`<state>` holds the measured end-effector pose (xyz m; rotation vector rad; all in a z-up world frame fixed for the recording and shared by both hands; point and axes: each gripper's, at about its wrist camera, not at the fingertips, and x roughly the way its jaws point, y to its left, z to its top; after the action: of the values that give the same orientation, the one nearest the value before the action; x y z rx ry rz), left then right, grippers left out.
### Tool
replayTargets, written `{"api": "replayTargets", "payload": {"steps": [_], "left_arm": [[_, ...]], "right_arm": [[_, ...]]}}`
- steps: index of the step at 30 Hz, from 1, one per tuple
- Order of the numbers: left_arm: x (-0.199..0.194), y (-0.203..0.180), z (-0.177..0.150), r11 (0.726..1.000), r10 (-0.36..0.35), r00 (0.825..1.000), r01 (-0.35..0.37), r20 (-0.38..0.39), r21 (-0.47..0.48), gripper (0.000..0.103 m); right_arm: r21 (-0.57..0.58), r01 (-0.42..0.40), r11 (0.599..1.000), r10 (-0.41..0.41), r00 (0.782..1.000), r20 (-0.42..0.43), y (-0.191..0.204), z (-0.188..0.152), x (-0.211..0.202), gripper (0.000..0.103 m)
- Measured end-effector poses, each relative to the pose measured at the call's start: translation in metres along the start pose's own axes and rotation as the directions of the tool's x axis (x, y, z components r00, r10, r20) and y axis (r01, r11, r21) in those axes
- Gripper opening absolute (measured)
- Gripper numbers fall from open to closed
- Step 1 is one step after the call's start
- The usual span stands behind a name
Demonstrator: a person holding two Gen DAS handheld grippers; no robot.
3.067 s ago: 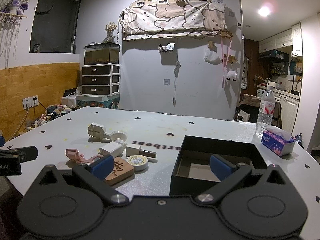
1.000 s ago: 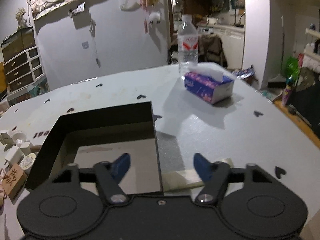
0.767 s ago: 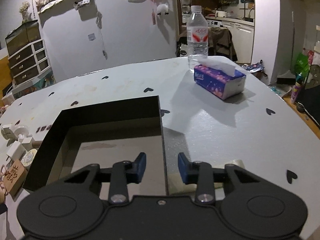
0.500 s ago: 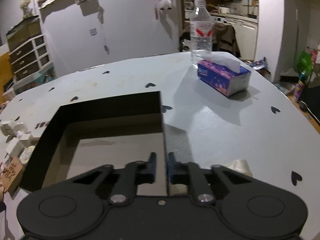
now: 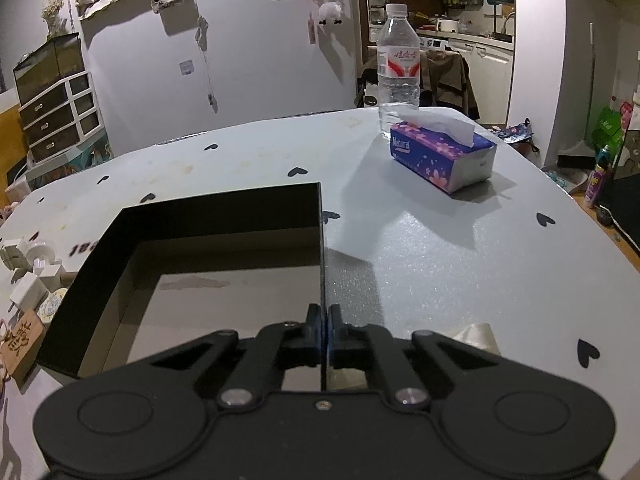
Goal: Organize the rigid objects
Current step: 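Grasp the oval wooden block with the left gripper while the right tool steadies the black box, then carry the oval wooden block into the black box and release it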
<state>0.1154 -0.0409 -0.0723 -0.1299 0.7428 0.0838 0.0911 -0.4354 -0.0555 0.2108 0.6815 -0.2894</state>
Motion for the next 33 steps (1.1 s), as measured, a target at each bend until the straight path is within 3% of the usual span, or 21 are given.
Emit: {"api": "replayTargets", "payload": {"steps": [4, 11, 15, 18, 23, 27, 33], "left_arm": [[-0.001, 0.002, 0.002, 0.999, -0.006, 1.0, 0.006, -0.007, -0.039, 0.089], [-0.01, -0.006, 0.003, 1.0, 0.005, 0.999, -0.006, 0.034, 0.017, 0.088], [-0.022, -0.016, 0.018, 0.997, -0.059, 0.997, 0.056, 0.056, 0.049, 0.088], [-0.025, -0.035, 0.036, 0.987, -0.153, 0.987, 0.15, 0.045, 0.062, 0.088], [-0.026, -0.087, 0.061, 0.94, -0.323, 0.946, 0.32, 0.007, 0.117, 0.088], [-0.02, -0.144, 0.074, 0.877, -0.452, 0.89, 0.457, -0.068, 0.147, 0.088], [0.0, -0.23, 0.073, 0.809, -0.525, 0.834, 0.551, -0.169, 0.208, 0.088]], "right_arm": [[0.002, -0.006, 1.0, 0.006, 1.0, 0.003, -0.001, -0.001, 0.0, 0.004], [-0.005, -0.005, 1.0, 0.005, 1.0, 0.001, 0.0, -0.001, -0.001, 0.004], [-0.011, -0.002, 1.0, 0.002, 1.0, 0.002, 0.0, -0.001, -0.001, 0.004], [-0.023, 0.002, 1.0, -0.002, 1.0, 0.0, 0.002, -0.001, -0.002, 0.004], [-0.018, 0.0, 1.0, 0.0, 1.0, -0.006, 0.002, 0.0, -0.002, 0.004], [-0.026, -0.006, 1.0, 0.006, 1.0, -0.002, 0.002, 0.001, 0.0, 0.004], [-0.059, -0.031, 0.998, 0.032, 0.999, 0.007, -0.001, 0.0, 0.002, 0.004]]}}
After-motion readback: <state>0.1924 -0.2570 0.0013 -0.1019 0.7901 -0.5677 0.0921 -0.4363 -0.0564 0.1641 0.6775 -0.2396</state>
